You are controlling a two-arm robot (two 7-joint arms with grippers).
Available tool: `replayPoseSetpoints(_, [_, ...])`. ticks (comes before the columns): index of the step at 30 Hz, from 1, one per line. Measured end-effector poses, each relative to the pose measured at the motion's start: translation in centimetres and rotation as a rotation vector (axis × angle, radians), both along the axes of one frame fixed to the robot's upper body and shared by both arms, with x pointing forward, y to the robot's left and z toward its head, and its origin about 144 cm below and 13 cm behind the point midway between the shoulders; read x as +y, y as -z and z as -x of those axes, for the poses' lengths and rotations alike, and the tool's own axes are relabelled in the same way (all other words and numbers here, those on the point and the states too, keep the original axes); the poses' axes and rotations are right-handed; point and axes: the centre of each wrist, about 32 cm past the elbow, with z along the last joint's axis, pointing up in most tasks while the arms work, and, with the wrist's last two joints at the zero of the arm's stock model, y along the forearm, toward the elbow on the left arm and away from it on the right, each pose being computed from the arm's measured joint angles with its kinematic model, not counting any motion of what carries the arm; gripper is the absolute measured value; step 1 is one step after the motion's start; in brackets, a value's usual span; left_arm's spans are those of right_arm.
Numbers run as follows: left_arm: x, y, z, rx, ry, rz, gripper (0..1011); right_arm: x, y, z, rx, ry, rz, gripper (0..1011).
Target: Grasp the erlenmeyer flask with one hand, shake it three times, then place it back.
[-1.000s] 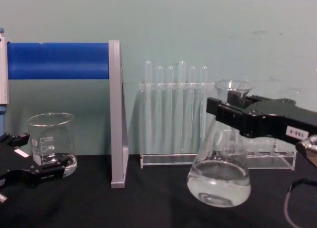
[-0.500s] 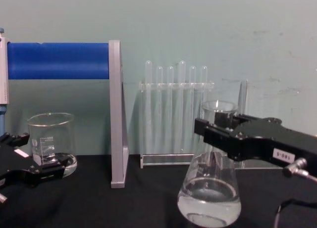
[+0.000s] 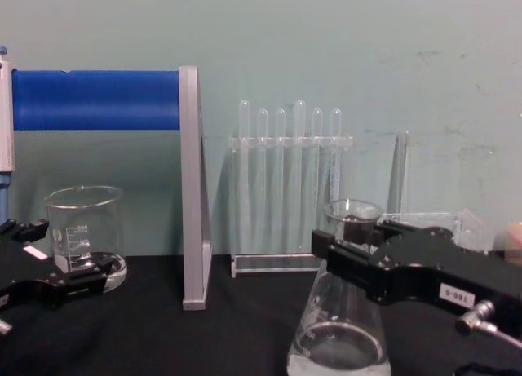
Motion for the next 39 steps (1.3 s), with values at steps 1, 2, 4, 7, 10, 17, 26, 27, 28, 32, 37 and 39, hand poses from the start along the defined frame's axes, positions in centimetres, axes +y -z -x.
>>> replayPoseSetpoints(1, [0.0,0.0,0.0,0.000,0.000,0.000,1001,0.0,0.1,0.0,0.002,-0.002,0.000,457])
replayPoseSetpoints(2, [0.0,0.0,0.0,0.000,0.000,0.000,1001,0.0,0.2,0.0,0.003,-0.003,0.001,456])
replayPoseSetpoints(4, [0.0,0.0,0.0,0.000,0.000,0.000,1001,0.1,0.5,0.0,0.006,-0.005,0.001,456])
replayPoseSetpoints(7, [0.0,0.0,0.0,0.000,0.000,0.000,1001,0.1,0.8,0.1,0.009,-0.007,-0.001,456])
replayPoseSetpoints(10, [0.0,0.0,0.0,0.000,0.000,0.000,1001,0.2,1.2,0.1,0.011,-0.008,-0.006,457])
replayPoseSetpoints(17, [0.0,0.0,0.0,0.000,0.000,0.000,1001,0.2,1.9,0.2,0.020,-0.010,-0.009,457])
replayPoseSetpoints(26, [0.0,0.0,0.0,0.000,0.000,0.000,1001,0.3,2.5,0.3,0.034,-0.013,-0.005,457])
replayPoseSetpoints(27, [0.0,0.0,0.0,0.000,0.000,0.000,1001,0.3,2.5,0.3,0.035,-0.013,-0.005,456])
replayPoseSetpoints(28, [0.0,0.0,0.0,0.000,0.000,0.000,1001,0.3,2.5,0.3,0.035,-0.013,-0.005,456])
replayPoseSetpoints(32, [0.0,0.0,0.0,0.000,0.000,0.000,1001,0.4,2.6,0.3,0.037,-0.013,-0.003,457])
replayPoseSetpoints(37, [0.0,0.0,0.0,0.000,0.000,0.000,1001,0.4,2.6,0.4,0.042,-0.014,0.001,457])
replayPoseSetpoints(39, [0.0,0.0,0.0,0.000,0.000,0.000,1001,0.5,2.6,0.4,0.044,-0.014,0.003,456])
